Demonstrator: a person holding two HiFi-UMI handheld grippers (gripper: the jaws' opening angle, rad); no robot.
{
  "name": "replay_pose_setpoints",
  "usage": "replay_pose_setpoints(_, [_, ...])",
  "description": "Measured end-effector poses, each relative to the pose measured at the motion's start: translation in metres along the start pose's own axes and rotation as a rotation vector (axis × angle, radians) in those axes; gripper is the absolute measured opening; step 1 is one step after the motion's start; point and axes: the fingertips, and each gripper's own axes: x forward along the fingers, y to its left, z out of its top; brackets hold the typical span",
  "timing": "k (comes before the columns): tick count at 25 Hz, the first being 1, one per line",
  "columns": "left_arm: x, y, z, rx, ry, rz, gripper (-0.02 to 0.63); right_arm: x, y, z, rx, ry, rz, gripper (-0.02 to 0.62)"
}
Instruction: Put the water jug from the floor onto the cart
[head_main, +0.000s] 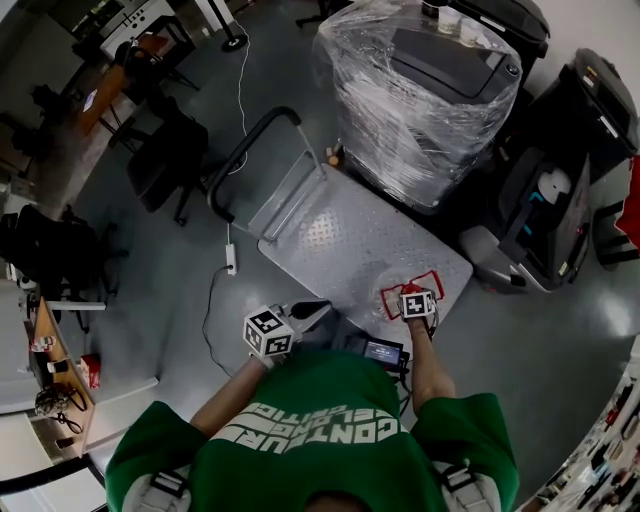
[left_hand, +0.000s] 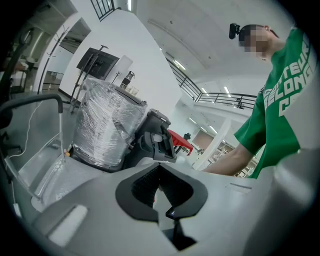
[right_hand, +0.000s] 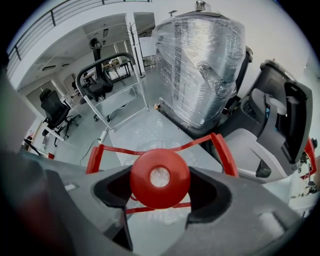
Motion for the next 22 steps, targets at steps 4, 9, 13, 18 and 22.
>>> replay_pose_setpoints(4, [0.003, 0.001, 0.001, -0.004, 0.006, 0.000, 0.009, 0.018, 0.011, 0.004, -0.022, -0.034, 0.038, 0.299])
replay_pose_setpoints(9, [0.000, 0.003, 0.001, -0.006, 0.023, 0.003, 0.009, 0.026, 0.010, -0.011, -0.029, 0.012, 0.008, 0.299])
replay_pose_setpoints(13, [0.000, 0.002, 0.004, 0.000, 0.034, -0.007, 0.009, 0.031, 0.010, -0.018, -0.028, 0.015, 0.005, 0.299])
replay_pose_setpoints(18, [0.000, 0.003, 0.000, -0.001, 0.055, -0.009, 0.009, 0.037, 0.017, -0.013, -0.041, -0.025, 0.020, 0.299])
replay_pose_setpoints(22, [0.002, 0.000, -0.006, 0.003, 0.073, -0.022, 0.009, 0.041, 0.026, -0.014, -0.068, -0.019, 0.017, 0.300])
